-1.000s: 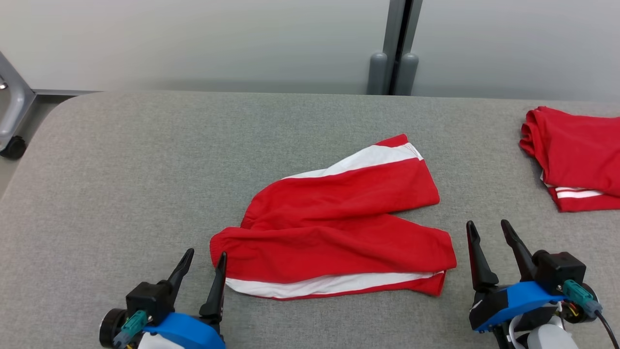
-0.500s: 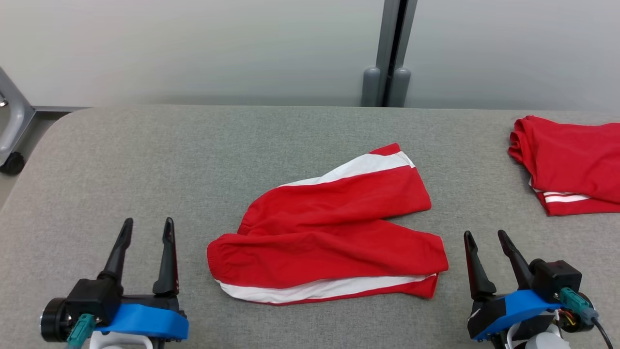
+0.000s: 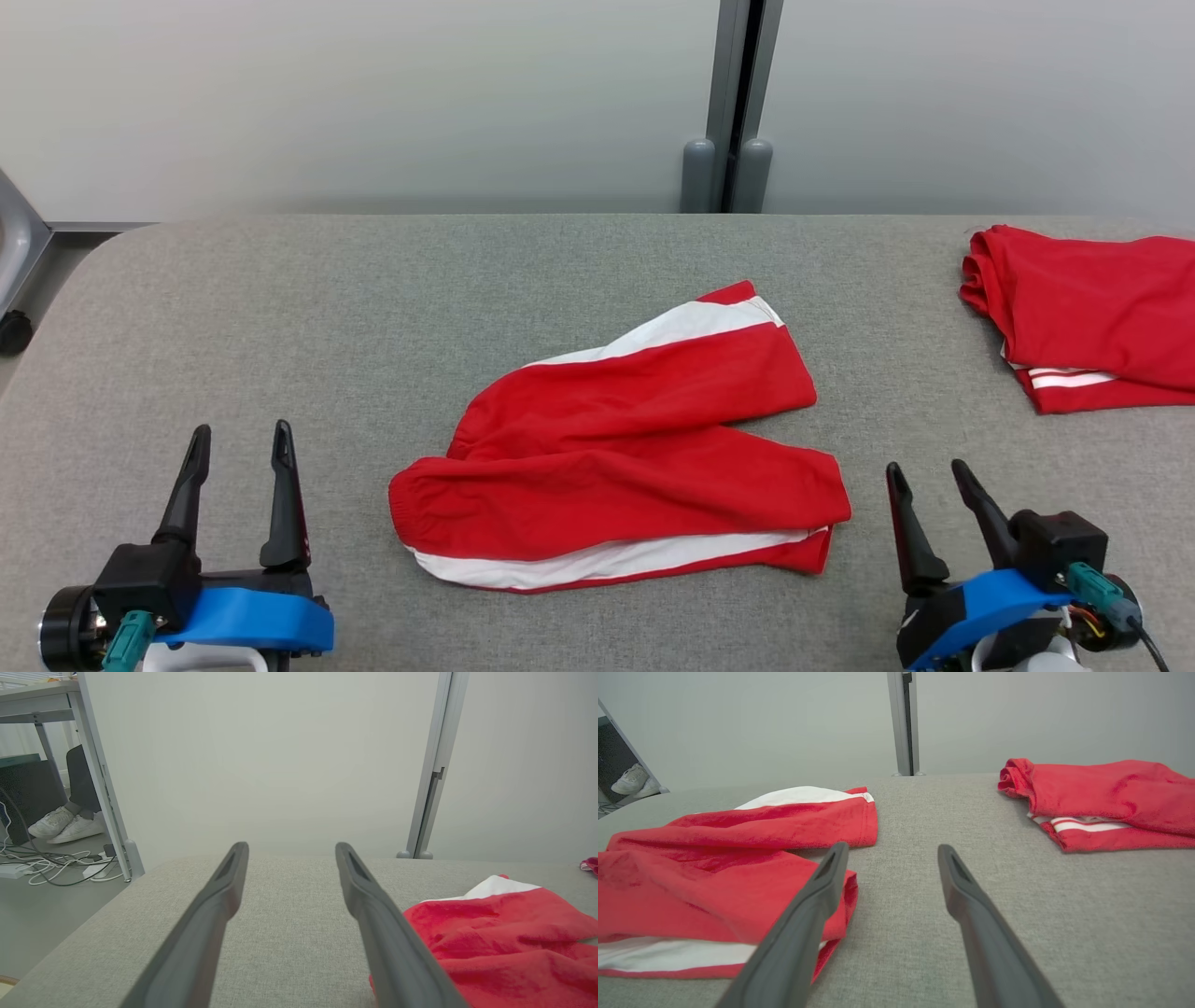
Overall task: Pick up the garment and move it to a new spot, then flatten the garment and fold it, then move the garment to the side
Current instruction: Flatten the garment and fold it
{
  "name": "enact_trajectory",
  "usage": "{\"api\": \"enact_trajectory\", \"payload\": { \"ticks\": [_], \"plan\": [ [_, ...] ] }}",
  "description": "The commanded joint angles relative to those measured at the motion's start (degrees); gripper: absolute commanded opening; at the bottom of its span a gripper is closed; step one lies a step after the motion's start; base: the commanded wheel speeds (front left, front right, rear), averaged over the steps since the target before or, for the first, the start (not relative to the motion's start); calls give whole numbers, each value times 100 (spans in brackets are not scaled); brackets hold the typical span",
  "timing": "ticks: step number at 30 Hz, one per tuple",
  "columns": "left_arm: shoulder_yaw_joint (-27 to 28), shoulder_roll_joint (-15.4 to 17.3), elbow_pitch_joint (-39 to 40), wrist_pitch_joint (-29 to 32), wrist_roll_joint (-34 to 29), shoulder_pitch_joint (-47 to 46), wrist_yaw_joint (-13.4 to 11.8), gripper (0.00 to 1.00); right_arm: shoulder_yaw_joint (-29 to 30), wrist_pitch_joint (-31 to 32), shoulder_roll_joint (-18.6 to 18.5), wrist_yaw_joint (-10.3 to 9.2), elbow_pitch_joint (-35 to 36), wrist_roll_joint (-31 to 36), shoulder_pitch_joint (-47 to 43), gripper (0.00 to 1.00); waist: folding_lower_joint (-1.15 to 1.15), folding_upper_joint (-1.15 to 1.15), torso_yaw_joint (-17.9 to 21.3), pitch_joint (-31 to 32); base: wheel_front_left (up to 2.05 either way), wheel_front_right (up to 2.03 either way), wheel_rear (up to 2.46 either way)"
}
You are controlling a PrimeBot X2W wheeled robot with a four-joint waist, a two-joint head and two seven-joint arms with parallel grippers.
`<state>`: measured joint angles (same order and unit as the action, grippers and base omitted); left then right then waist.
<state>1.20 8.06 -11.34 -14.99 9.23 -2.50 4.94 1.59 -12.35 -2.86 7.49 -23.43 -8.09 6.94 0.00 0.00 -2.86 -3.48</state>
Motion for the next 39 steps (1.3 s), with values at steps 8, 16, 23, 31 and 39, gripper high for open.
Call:
{"api": "enact_trajectory", "payload": {
  "ticks": [8,16,23,31,39],
  "plan": [
    [46,-117,-52,-26,-104,-27,104,100,-558,285,-175,0,-45,59,333,100,0,0,-87,-32,0,0,0],
    [-18,-200,-89,-27,-149,-135,179,100,-833,671,-399,0,-600,-64,600,100,0,0,-308,-101,0,0,0],
    [7,-241,-125,-27,-160,-128,221,100,-1081,729,-441,0,-1113,-332,744,100,0,0,-431,-140,0,0,0],
    [59,-273,-189,-27,-181,-96,241,100,-1539,464,-451,0,-1450,-714,989,0,0,0,-388,-59,0,0,0],
    [57,-316,-205,-26,-183,29,257,100,-2137,507,-520,0,-812,-1169,531,0,0,0,-180,93,0,0,0]
  ]
}}
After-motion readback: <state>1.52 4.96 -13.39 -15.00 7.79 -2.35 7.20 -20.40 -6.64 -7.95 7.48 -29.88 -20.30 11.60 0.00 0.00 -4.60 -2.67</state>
